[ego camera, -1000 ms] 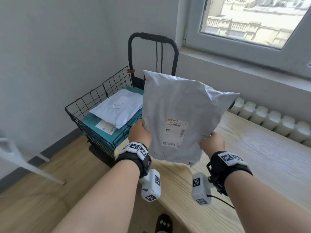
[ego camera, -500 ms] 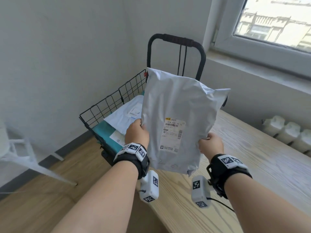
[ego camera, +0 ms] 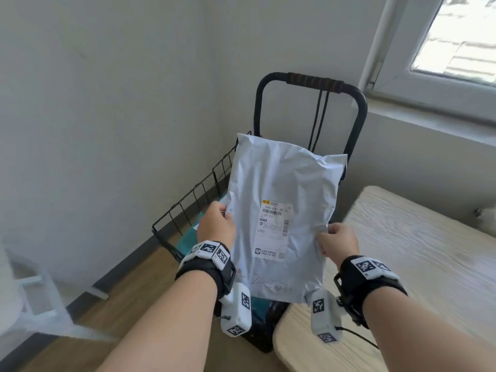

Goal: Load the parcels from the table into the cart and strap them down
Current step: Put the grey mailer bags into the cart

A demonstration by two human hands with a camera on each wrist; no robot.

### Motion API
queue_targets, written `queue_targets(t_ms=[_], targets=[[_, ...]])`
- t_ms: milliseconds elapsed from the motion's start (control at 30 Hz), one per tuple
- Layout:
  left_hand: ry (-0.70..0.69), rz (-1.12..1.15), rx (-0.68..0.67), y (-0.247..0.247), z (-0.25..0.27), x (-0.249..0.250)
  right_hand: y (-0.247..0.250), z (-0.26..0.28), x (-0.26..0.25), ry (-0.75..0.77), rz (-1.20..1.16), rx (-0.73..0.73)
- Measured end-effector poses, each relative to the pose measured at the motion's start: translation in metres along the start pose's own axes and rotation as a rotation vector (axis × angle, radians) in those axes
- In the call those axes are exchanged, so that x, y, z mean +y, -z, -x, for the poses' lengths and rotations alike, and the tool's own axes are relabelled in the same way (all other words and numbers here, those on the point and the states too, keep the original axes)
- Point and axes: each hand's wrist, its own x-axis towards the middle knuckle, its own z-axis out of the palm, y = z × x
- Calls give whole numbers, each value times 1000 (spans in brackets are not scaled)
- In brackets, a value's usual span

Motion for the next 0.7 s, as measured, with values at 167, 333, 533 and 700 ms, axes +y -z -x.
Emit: queue_targets(t_ms=[167, 333, 533, 700], targets=[[-34, -5, -45, 38, -69, -45, -75, 6, -38, -49, 3, 26], [-40, -1, -114, 56, -120, -79, -124, 12, -63, -47, 76, 43], [-53, 41, -210, 43, -155, -83, -135, -2, -73, -66, 147, 74], [-33, 42, -378, 13, -184, -72, -140, -36, -66, -139, 165, 110]])
